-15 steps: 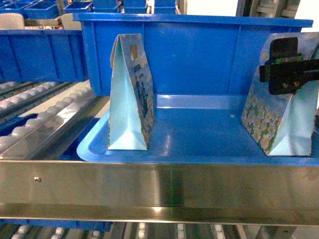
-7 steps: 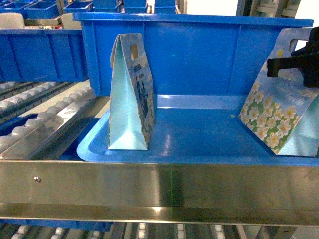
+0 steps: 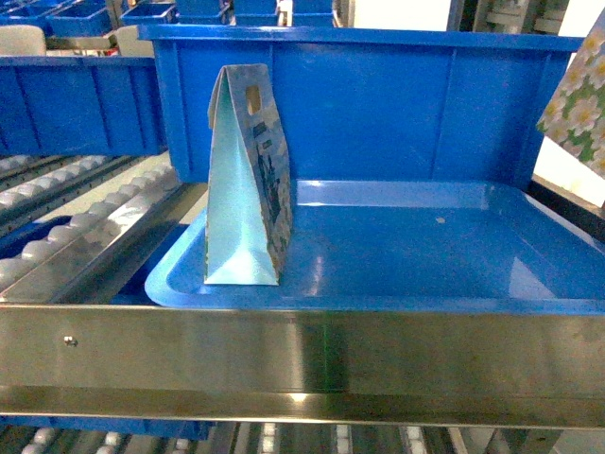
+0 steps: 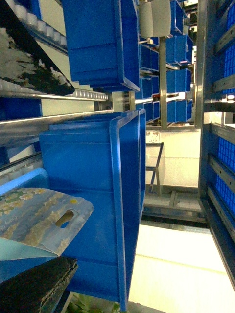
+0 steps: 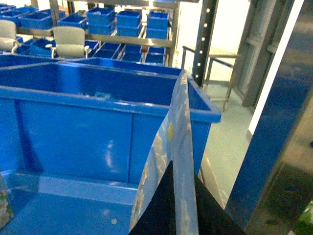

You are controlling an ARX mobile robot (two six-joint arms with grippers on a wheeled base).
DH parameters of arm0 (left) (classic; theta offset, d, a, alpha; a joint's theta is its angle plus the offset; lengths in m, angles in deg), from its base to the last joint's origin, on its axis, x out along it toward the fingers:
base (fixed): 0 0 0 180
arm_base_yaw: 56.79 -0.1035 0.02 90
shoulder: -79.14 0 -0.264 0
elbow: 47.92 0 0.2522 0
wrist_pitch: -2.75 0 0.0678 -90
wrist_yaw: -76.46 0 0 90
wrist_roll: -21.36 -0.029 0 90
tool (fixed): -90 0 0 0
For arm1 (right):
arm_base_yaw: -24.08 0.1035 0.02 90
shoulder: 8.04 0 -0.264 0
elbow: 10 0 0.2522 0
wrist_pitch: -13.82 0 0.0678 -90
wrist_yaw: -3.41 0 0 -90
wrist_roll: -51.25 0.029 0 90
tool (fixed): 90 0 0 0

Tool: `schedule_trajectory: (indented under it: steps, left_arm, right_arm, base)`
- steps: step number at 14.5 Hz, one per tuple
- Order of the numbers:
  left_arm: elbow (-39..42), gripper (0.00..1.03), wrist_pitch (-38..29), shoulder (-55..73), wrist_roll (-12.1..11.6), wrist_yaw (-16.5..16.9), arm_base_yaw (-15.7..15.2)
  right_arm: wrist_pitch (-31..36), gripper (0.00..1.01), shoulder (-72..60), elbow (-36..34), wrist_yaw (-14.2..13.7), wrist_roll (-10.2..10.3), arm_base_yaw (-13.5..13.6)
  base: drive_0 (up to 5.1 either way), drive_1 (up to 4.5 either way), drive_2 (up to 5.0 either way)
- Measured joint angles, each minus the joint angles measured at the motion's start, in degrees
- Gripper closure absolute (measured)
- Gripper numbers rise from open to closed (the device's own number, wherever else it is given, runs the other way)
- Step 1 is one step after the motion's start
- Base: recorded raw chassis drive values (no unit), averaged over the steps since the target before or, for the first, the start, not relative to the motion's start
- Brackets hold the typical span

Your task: Move flower gift bag to table near conveyor

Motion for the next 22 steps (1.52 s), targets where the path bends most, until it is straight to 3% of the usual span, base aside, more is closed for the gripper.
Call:
schedule_trajectory:
  steps: [4, 10, 13, 17, 22]
  left_arm:
    - [0.0, 0.05, 0.0, 0.0, 0.0, 0.0, 0.0]
    - [0.0, 0.05, -0.5, 0.3, 0.0, 0.0, 0.1]
    - [-6.1, 0.05, -0.9, 8.2, 0.0, -3.2, 5.4]
    - [-15.2, 0.05, 4.9, 15.7, 0.0, -9.7, 13.4]
    - [-20.9, 0.05, 10.4, 21.9, -3.1, -19.6, 21.5]
  right_arm:
    - [-1.8, 0.99, 10.2, -5.9, 0.2, -1.3, -1.6]
    - [-3.3, 0.99, 14.2, -7.3, -1.1, -1.4, -3.0]
    - [-3.2, 0.99, 14.2, -7.3, -1.1, -1.4, -2.9]
    - [-3.2, 0.99, 14.2, -7.3, -1.1, -1.4, -2.9]
    - [-3.2, 0.99, 14.2, -7.3, -1.1, -1.4, -3.0]
  base:
    - [0.0, 0.0, 0.0]
    - [0.0, 0.0, 0.0]
    - [0.0, 0.0, 0.0]
    - [0.0, 0.0, 0.0]
    - [0.0, 0.0, 0.0]
